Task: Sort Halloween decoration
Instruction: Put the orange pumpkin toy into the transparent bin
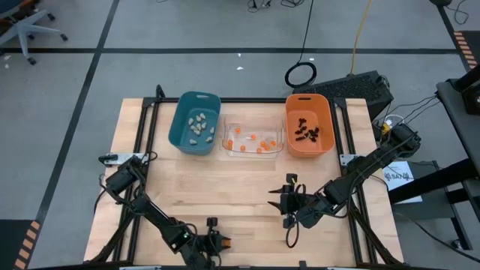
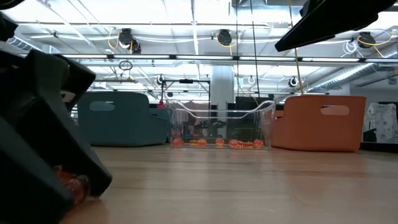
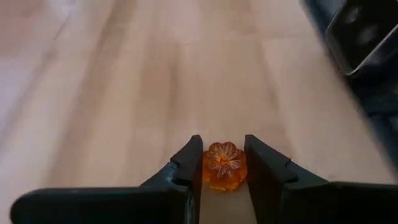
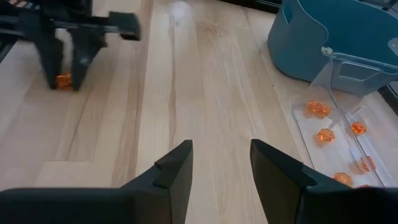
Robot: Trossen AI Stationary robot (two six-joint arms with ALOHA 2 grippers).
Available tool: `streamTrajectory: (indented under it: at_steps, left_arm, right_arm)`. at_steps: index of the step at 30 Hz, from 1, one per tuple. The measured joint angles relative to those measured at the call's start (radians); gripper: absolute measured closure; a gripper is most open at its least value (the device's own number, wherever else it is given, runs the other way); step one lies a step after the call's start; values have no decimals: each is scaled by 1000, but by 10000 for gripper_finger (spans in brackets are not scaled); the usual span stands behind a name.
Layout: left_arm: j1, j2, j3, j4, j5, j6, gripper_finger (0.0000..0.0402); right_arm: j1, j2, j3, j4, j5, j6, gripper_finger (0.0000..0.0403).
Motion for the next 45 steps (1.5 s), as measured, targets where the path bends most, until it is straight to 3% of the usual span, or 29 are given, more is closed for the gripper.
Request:
streamTrajectory:
  at_steps: [18, 30, 40, 45]
  left_arm:
    - [97, -218, -3, -70, -86, 402, 307]
    - [172, -324, 0, -74, -91, 682, 306]
    - [240, -331, 1, -73, -182, 1157, 306]
    - [272, -331, 1, -72, -207, 1273, 306]
  right_arm:
    - [49, 1, 0, -10, 58, -2, 259]
    - [98, 2, 0, -39, 164, 1, 259]
    - [97, 2, 0, -46, 187, -3, 259]
    - [97, 2, 0, -46, 187, -4, 259]
